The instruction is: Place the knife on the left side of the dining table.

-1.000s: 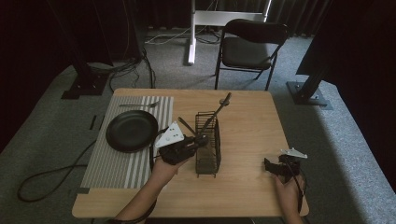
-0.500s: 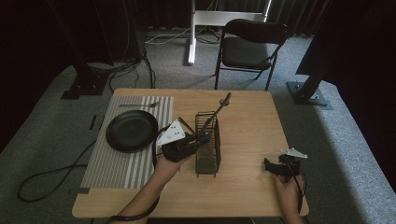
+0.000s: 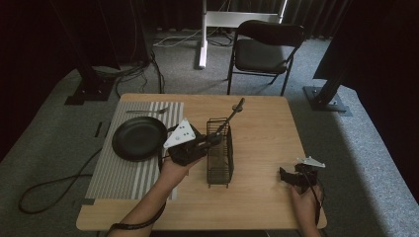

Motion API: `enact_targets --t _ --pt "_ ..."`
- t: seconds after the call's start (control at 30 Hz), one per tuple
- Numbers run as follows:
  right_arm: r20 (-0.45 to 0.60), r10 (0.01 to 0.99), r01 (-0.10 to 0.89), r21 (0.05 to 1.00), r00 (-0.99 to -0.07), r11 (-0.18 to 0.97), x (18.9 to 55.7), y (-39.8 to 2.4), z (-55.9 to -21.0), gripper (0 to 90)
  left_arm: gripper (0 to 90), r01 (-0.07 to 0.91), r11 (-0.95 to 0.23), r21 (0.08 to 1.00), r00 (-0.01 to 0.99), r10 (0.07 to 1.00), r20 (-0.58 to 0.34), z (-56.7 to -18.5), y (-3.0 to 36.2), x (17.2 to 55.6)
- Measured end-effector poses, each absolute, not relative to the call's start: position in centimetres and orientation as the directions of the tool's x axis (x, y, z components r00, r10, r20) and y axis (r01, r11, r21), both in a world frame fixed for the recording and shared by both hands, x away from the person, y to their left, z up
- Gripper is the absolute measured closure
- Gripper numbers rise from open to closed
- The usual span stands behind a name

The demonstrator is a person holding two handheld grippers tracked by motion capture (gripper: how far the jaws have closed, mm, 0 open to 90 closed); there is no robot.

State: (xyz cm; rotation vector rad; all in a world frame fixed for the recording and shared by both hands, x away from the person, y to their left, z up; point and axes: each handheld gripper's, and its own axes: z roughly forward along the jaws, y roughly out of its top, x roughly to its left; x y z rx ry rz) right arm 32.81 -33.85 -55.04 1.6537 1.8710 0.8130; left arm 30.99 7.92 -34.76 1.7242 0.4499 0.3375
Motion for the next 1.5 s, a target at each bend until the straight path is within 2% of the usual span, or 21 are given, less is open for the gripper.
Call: enact_targets --t 0.6,0.67,0.97,1.5 --pt "0.013 0.992 0.686 0.723 -0.129 0.080 32.8 -33.9 -55.0 12.2 83.8 0.069 -0.109 0.992 0.901 0.433 -0.015 -30.0 9.1 29.6" --pt "0.013 0.992 0.686 0.723 -0.129 0.080 32.8 -33.8 -55.1 12.2 83.8 0.058 -0.092 0.994 0.907 0.421 -0.013 -28.5 9.6 28.9" --pt "0.013 0.992 0.686 0.723 -0.129 0.080 32.8 -33.8 -55.1 12.2 83.8 0.022 -0.067 0.997 0.903 0.430 0.009 -26.0 11.3 27.7" --pt "0.013 0.992 0.686 0.723 -0.129 0.080 32.8 -33.8 -55.1 12.2 83.8 0.027 -0.056 0.998 0.844 0.537 0.007 -25.6 16.4 26.4"
